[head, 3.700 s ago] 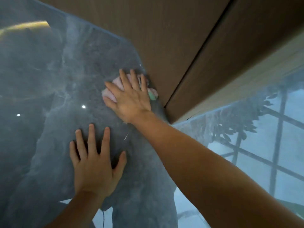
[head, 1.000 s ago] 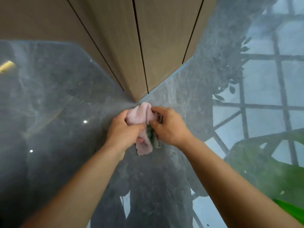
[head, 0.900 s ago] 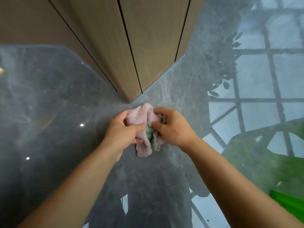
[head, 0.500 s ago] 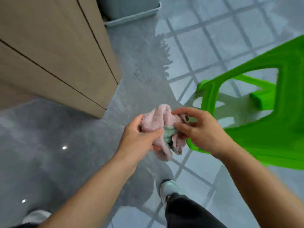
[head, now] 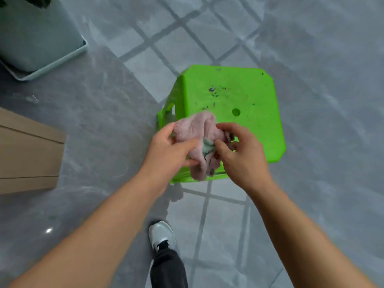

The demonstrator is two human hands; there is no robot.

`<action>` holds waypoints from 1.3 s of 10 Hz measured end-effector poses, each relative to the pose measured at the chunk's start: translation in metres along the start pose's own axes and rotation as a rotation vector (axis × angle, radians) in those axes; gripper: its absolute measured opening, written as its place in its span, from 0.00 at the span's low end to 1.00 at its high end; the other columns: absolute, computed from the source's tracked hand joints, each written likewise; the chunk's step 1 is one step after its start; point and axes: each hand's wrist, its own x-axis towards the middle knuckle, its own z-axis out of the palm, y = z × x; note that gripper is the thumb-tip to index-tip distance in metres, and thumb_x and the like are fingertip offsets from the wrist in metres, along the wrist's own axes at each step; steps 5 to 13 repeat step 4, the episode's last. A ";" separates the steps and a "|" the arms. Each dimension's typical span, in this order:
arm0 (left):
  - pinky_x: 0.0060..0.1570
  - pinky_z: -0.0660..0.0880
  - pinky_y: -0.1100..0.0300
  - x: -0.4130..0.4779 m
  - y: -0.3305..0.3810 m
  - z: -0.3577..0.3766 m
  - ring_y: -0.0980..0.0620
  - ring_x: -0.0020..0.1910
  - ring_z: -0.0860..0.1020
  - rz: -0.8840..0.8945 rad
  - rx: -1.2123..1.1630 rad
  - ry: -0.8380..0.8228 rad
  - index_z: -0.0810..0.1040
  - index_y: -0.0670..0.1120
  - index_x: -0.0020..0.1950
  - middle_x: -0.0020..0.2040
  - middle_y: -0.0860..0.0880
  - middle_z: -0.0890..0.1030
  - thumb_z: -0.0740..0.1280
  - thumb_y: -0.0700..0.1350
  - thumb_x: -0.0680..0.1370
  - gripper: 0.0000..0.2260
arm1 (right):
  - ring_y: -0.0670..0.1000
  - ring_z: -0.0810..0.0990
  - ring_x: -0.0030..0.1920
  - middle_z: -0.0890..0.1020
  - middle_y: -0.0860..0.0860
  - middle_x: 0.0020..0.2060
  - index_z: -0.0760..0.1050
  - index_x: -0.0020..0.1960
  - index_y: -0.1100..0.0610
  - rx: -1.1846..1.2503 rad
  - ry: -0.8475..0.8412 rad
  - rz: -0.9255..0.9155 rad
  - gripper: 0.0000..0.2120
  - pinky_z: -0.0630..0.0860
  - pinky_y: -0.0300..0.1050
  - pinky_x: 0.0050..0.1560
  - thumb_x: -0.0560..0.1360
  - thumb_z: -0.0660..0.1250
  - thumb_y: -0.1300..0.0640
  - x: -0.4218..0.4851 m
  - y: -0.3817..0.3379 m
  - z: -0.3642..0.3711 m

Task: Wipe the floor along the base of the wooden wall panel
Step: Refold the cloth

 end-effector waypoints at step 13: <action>0.61 0.79 0.41 -0.017 0.003 -0.053 0.44 0.60 0.81 -0.020 0.504 0.187 0.75 0.50 0.68 0.63 0.46 0.81 0.79 0.52 0.62 0.35 | 0.62 0.74 0.62 0.72 0.63 0.66 0.69 0.71 0.57 -0.146 0.079 0.038 0.26 0.72 0.51 0.63 0.74 0.67 0.62 -0.019 0.014 -0.006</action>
